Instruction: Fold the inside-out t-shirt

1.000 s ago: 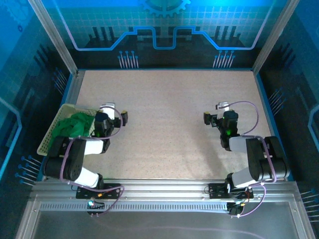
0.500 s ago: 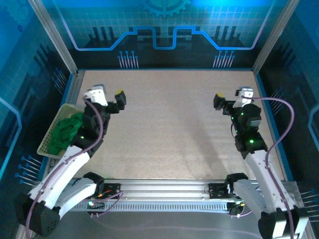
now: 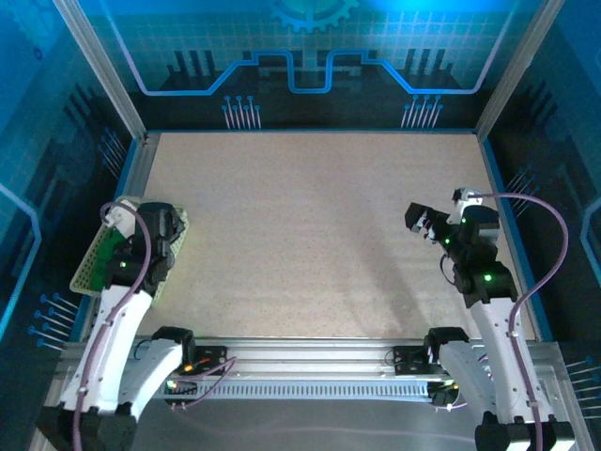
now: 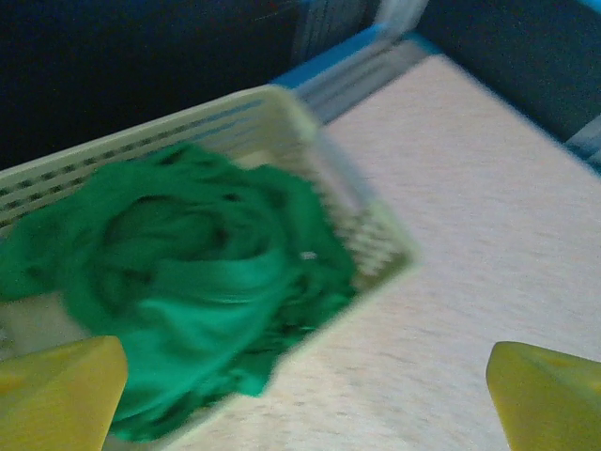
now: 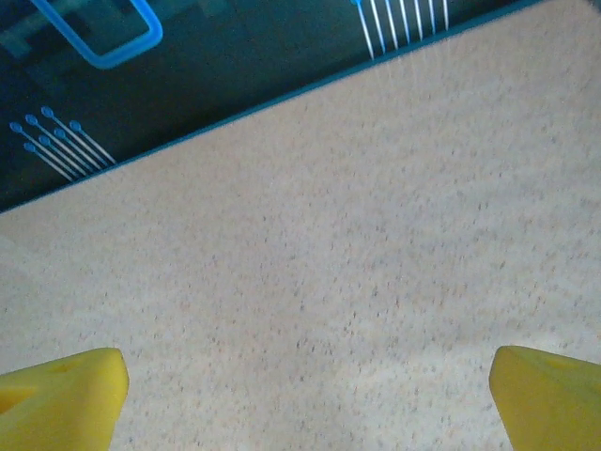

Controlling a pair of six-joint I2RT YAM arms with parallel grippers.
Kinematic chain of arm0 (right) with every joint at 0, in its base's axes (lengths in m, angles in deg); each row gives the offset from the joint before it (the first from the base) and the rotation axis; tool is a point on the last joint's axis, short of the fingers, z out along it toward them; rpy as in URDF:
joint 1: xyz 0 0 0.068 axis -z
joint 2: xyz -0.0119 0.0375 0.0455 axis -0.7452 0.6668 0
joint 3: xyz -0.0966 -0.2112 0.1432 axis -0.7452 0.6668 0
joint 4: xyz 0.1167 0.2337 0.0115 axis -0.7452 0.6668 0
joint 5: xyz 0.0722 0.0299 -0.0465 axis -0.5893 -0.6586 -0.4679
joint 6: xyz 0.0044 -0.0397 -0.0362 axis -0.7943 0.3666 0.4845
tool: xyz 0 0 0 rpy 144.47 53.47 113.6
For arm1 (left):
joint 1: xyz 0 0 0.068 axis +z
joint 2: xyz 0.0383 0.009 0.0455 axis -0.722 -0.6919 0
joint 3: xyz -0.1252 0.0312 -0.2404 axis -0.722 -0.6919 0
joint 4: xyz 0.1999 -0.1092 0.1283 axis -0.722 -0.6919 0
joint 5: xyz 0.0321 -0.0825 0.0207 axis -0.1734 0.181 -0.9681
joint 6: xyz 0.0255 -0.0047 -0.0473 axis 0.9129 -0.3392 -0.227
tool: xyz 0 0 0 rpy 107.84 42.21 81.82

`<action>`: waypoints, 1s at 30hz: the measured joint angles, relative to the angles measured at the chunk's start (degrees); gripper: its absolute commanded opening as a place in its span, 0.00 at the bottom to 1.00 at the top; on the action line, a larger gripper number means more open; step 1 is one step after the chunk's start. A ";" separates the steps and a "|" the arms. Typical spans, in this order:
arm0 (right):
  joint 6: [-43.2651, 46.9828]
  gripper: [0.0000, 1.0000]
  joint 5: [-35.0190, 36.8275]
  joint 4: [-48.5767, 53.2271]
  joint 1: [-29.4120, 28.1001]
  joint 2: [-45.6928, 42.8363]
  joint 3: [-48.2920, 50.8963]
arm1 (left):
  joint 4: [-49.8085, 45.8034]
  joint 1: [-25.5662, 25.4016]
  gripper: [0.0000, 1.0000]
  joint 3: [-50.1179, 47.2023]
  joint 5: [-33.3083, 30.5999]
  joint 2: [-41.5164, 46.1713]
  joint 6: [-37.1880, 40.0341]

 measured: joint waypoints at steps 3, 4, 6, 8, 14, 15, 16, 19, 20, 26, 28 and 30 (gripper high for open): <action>-1.25 1.00 -1.79 0.42 0.00 -1.03 1.90 | -2.80 6.36 0.99 0.55 2.12 -4.92 -2.10; -1.64 1.00 -2.49 0.46 0.00 -1.16 2.40 | -2.86 8.17 0.99 0.57 3.23 -6.47 -2.58; -2.23 1.00 -4.02 0.50 0.00 -1.03 3.23 | -2.67 12.22 0.99 0.57 6.47 -9.73 -3.23; -2.58 1.00 -5.33 0.55 0.00 -0.52 3.50 | -2.12 15.72 0.99 0.55 9.09 -12.92 -4.13; -2.58 1.00 -8.04 0.46 -0.02 0.59 3.89 | 1.64 24.48 0.99 0.48 16.85 -23.17 -5.66; -2.58 1.00 -8.33 0.44 -0.02 0.59 3.93 | 2.56 25.62 0.99 0.39 18.27 -24.81 -5.81; -2.58 1.00 -8.55 0.44 -0.02 0.59 3.93 | 3.39 26.45 0.99 0.24 19.41 -26.18 -5.90; -2.49 1.00 -9.18 0.33 -0.07 0.74 4.02 | 5.09 27.50 0.99 0.20 22.10 -29.46 -5.95; -2.45 1.00 -9.51 0.28 -0.07 0.90 4.02 | 5.77 27.50 0.99 0.20 22.86 -30.01 -5.95; -2.08 1.00 -10.32 0.28 -0.11 1.51 4.09 | 7.93 27.50 0.96 0.20 24.83 -30.88 -5.95; -2.08 1.00 -10.47 0.26 -0.13 1.46 4.15 | 8.44 27.50 0.89 0.20 25.20 -30.88 -6.03; -2.08 1.00 -10.51 0.31 -0.13 1.31 4.31 | 8.87 27.50 0.81 0.20 25.92 -30.88 -5.86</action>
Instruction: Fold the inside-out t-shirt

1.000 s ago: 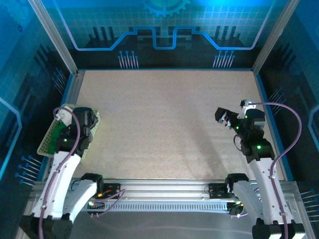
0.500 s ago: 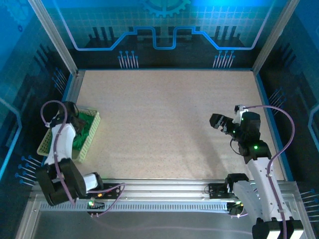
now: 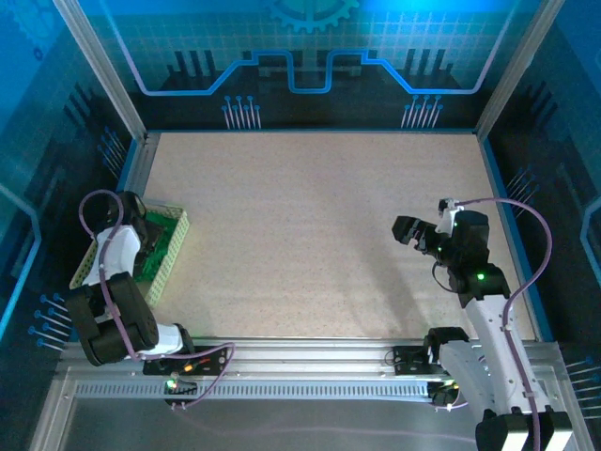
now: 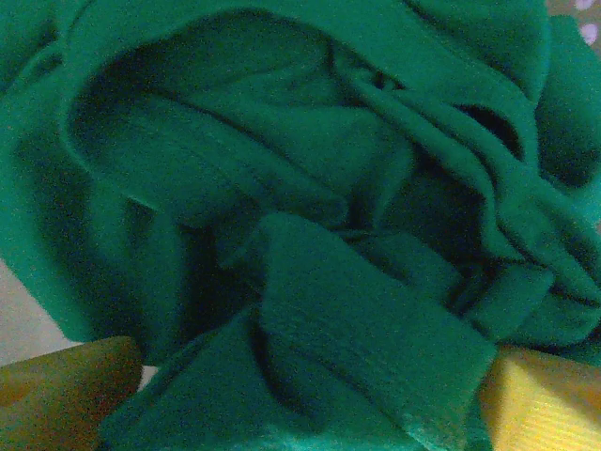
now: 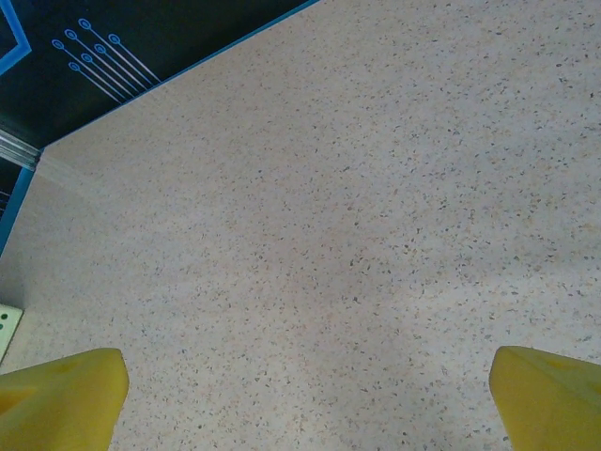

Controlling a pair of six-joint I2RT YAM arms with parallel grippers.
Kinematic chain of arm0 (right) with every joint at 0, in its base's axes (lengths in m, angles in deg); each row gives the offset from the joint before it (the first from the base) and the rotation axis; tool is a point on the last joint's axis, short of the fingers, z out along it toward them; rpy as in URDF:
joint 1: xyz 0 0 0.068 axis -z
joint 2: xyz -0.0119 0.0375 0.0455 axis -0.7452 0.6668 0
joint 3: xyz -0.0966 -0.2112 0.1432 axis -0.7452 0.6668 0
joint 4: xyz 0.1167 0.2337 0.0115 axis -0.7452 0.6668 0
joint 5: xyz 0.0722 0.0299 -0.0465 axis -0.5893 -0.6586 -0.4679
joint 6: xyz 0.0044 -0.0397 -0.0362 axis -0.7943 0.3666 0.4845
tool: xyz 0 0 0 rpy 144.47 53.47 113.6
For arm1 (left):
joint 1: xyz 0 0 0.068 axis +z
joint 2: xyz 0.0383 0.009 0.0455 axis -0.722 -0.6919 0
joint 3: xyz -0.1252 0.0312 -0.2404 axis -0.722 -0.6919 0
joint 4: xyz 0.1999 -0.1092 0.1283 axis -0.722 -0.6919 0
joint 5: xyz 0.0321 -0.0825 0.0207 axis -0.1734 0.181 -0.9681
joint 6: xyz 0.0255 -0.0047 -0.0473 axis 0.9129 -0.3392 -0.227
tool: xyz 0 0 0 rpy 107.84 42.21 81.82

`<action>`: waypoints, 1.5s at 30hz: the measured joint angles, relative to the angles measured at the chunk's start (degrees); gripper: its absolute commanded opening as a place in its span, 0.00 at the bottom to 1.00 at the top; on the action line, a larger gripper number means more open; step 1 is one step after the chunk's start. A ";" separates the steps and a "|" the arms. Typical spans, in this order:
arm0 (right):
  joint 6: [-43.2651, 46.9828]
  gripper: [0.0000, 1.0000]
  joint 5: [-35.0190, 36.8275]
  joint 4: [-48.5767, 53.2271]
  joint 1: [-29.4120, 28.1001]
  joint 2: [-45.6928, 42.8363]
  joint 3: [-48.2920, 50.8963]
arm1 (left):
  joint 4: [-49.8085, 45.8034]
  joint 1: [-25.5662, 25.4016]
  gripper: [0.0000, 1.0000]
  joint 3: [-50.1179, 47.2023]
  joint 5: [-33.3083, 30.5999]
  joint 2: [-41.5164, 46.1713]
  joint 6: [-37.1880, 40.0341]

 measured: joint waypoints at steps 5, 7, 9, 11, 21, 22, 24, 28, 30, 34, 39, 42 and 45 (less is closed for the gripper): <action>0.00 1.00 -0.09 0.11 0.00 -0.68 0.13 | 1.18 0.00 0.52 -0.35 0.96 0.31 -0.09; 0.00 1.00 -0.11 0.15 0.00 -0.76 0.13 | 1.31 0.00 0.38 -0.46 1.20 0.87 -0.09; 0.00 1.00 -0.09 0.22 0.00 -0.79 0.13 | 1.31 0.00 0.21 -0.57 1.55 1.95 0.00; 0.00 1.00 -0.09 0.26 0.00 -0.79 0.13 | 1.29 0.00 0.05 -0.72 1.57 3.52 -0.11; -0.02 1.00 -0.07 1.51 -0.02 -0.79 0.13 | 0.00 -1.22 0.00 3.65 1.20 22.23 0.59; -0.02 1.00 -0.07 1.55 -0.02 -0.76 0.13 | -0.33 -1.84 0.00 6.25 0.98 23.19 1.18; -0.02 1.00 -0.04 1.51 -0.04 -0.74 0.13 | -0.92 -3.15 0.00 12.41 0.96 24.30 2.34; -0.04 1.00 0.13 1.46 -0.04 -0.13 0.13 | -0.48 -6.05 0.00 26.43 5.42 24.20 5.77; -0.04 1.00 0.13 1.46 -0.04 0.15 0.13 | -0.63 -9.29 0.00 34.64 8.15 22.77 7.17; -0.26 1.00 0.13 1.46 -0.04 0.20 0.13 | 0.22 -17.77 0.00 48.46 13.40 19.52 9.35; -0.92 1.00 0.11 1.46 -0.04 0.17 0.13 | 1.79 -28.68 0.00 54.84 18.25 16.63 9.57; -1.14 1.00 0.11 1.53 -0.04 0.17 0.13 | 2.67 -38.66 0.00 54.97 18.25 13.35 10.32; -1.40 1.00 0.09 1.73 -0.15 0.17 0.13 | 5.38 -49.88 0.00 51.80 16.24 8.59 11.15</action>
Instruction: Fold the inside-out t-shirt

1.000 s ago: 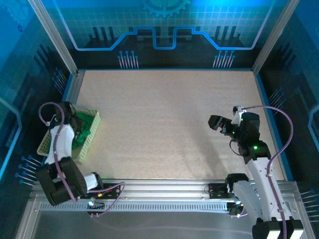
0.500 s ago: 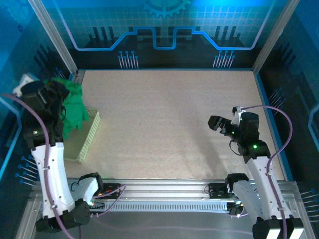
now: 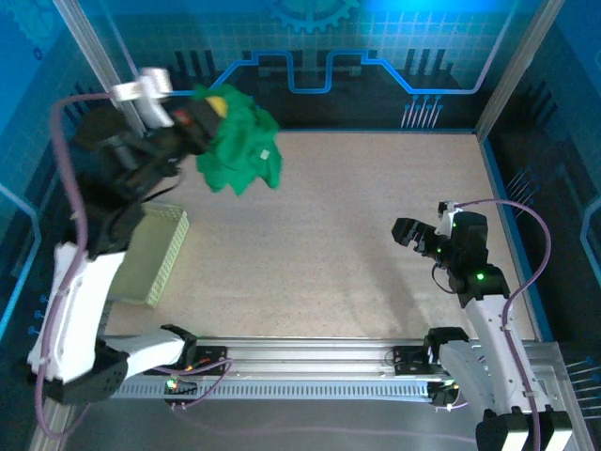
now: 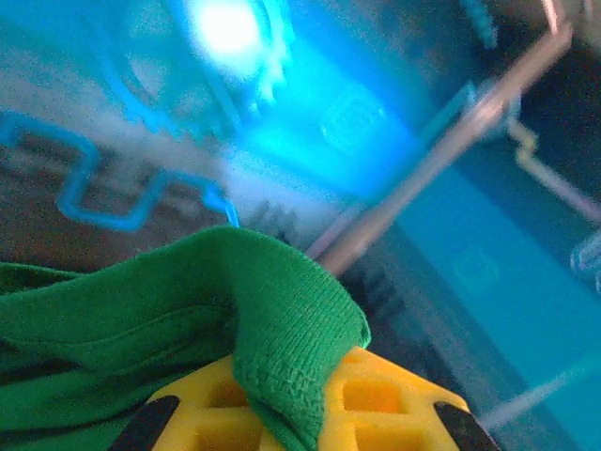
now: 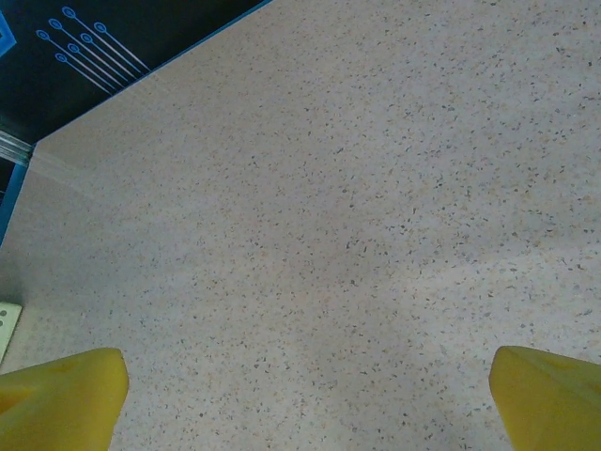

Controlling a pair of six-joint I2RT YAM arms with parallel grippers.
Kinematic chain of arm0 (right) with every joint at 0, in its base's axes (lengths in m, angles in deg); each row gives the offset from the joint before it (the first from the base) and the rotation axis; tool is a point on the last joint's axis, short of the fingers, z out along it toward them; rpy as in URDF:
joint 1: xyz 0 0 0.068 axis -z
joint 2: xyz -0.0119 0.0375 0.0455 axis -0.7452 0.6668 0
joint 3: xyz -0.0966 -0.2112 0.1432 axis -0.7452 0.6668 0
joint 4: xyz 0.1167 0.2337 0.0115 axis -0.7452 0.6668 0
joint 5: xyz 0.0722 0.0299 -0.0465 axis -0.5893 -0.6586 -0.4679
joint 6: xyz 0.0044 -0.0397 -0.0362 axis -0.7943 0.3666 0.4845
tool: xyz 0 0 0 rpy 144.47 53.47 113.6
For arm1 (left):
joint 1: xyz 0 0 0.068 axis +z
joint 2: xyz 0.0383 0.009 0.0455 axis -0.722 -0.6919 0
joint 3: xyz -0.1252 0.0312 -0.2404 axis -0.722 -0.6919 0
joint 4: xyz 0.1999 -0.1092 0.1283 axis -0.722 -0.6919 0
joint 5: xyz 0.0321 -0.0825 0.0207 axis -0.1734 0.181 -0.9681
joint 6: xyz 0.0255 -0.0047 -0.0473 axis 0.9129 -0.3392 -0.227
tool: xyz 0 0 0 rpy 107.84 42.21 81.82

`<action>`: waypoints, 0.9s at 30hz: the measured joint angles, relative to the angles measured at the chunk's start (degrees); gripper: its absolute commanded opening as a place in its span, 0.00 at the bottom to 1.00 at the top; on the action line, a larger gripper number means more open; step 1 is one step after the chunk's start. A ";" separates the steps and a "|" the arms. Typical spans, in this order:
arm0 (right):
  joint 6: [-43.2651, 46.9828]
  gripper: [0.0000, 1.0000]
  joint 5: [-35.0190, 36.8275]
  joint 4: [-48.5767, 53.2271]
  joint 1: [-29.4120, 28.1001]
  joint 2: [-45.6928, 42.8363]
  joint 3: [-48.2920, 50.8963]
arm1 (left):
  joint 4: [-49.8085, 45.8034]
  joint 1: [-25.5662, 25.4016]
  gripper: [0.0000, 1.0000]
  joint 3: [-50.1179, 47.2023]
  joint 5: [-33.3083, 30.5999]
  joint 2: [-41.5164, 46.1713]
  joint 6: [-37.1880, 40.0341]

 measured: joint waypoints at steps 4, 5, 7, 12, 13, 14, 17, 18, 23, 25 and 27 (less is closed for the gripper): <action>-0.61 1.00 0.50 0.26 -0.33 0.31 -0.09 | 2.73 -12.11 0.00 -5.22 -1.88 -10.27 -0.07; -0.79 1.00 0.72 0.46 -0.33 0.68 -0.15 | 2.64 -14.47 0.00 -5.25 -2.03 -13.73 0.00; -0.87 1.00 0.87 0.76 -0.33 1.64 -0.17 | 2.21 -18.51 0.01 -5.33 -2.62 -19.65 0.63; -0.98 1.00 1.53 1.88 -1.16 2.67 -0.26 | 2.80 -22.82 0.06 -18.62 -5.33 -20.04 1.38; -0.96 1.00 1.88 2.03 -1.64 2.89 -0.37 | 2.99 -22.10 0.09 -23.06 -5.77 -18.03 1.22; -0.96 1.00 2.21 2.16 -2.29 3.30 -0.55 | 3.10 -21.03 0.12 -27.02 -6.03 -16.04 1.01; -0.92 1.00 3.54 2.32 -5.14 5.73 -1.07 | 3.32 -17.46 0.30 -36.39 -7.17 -11.26 0.33; -0.94 1.00 3.98 2.29 -6.16 6.73 -1.25 | 3.52 -16.48 0.37 -39.32 -7.76 -10.01 0.22; -0.72 1.00 6.86 2.32 -12.63 14.12 -3.08 | 2.62 -15.43 0.69 -50.75 -10.12 -7.26 -0.55; -0.46 1.00 8.41 2.36 -15.30 17.44 -4.68 | 2.21 -15.30 0.78 -53.57 -11.32 -5.95 -1.18; 0.09 1.00 9.94 2.49 -17.86 20.85 -6.84 | 2.25 -14.69 0.81 -55.65 -11.98 -3.78 -1.57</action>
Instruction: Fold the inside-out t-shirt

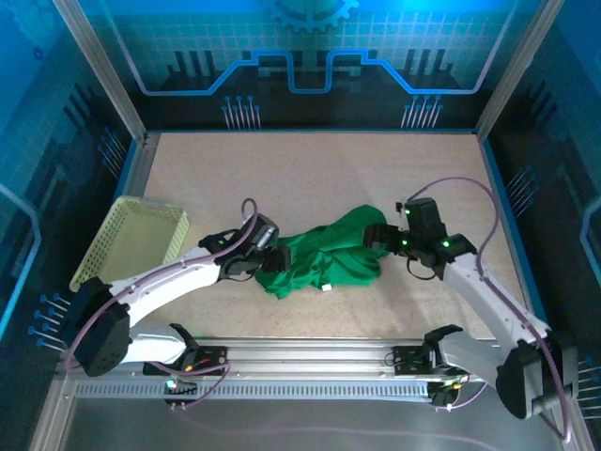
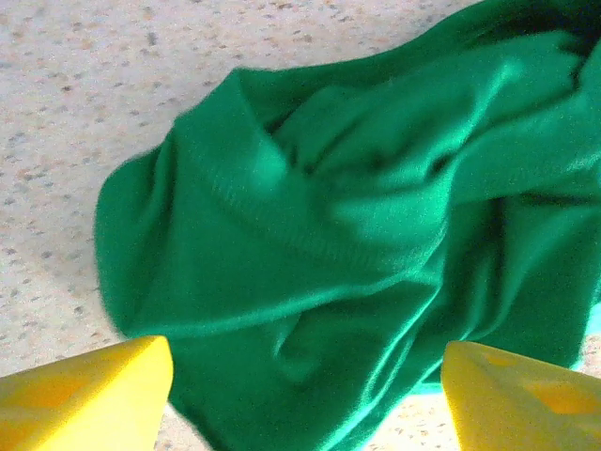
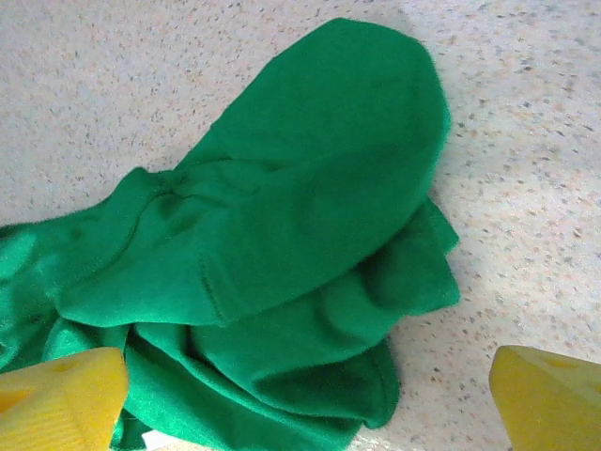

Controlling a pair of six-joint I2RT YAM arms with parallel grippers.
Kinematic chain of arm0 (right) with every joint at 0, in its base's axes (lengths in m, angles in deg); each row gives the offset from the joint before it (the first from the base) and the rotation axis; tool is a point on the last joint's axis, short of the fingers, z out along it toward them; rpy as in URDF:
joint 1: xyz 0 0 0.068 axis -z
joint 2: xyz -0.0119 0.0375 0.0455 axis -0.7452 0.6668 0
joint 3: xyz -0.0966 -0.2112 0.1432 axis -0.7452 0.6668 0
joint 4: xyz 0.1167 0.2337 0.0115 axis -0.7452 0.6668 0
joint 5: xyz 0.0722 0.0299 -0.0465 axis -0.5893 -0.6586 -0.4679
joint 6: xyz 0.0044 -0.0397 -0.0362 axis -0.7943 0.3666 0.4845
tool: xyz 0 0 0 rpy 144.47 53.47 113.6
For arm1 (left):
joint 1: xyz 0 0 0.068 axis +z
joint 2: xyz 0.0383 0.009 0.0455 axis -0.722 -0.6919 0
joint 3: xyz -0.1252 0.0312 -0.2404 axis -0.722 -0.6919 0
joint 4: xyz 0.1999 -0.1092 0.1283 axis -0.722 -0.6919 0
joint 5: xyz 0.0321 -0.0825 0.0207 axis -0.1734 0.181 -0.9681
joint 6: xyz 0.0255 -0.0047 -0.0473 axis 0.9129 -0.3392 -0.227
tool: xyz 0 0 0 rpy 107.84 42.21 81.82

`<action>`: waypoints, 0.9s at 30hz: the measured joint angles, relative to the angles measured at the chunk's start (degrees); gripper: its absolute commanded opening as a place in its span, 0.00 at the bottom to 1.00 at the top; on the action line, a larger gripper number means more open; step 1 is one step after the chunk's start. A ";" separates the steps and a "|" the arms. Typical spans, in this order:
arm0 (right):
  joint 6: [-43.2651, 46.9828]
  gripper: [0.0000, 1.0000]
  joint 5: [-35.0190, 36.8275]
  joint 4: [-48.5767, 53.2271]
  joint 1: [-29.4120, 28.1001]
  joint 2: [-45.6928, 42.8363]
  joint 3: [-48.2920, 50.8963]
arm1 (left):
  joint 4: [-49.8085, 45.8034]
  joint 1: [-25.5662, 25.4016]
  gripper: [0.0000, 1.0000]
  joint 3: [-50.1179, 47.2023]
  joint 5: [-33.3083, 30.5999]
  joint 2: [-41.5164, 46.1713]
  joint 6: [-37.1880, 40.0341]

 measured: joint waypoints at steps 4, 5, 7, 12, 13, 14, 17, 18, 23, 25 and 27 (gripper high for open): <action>1.25 0.99 3.21 1.01 -4.20 6.80 -5.84 | 0.74 1.92 0.83 -1.55 -0.42 3.61 -0.50; 1.55 0.98 4.20 1.31 -5.07 8.39 -7.52 | 1.20 2.10 0.83 -1.62 -0.46 3.72 -0.55; 2.21 0.95 5.55 1.88 -6.45 11.10 -10.32 | 1.88 2.14 0.83 -1.92 -0.44 3.54 -0.61; 3.52 0.89 7.67 4.74 -8.24 18.32 -16.85 | 3.52 3.37 0.83 -4.42 0.09 1.53 -1.81; 3.52 0.88 8.31 5.25 -8.55 19.82 -17.90 | 4.02 4.33 0.83 -5.35 0.50 0.98 -2.19; 3.48 0.86 8.79 5.75 -8.85 21.11 -18.69 | 4.63 5.55 0.83 -6.40 1.11 0.42 -2.73; 3.32 0.84 9.03 6.73 -9.38 23.30 -19.15 | 7.32 9.33 0.81 -9.44 3.87 -1.18 -4.17; 3.21 0.82 9.01 6.99 -9.42 23.78 -19.15 | 7.85 9.94 0.80 -9.99 4.46 -1.64 -4.50; 2.80 0.57 8.74 7.30 -9.46 26.12 -19.15 | 11.98 10.25 0.66 -10.71 7.28 -3.45 -5.14; 2.89 0.48 8.20 7.30 -9.53 26.82 -19.15 | 13.60 10.25 0.61 -10.71 8.00 -4.59 -5.09; 3.13 0.36 7.93 7.32 -9.75 27.36 -19.15 | 14.60 10.25 0.54 -10.60 8.52 -6.19 -5.07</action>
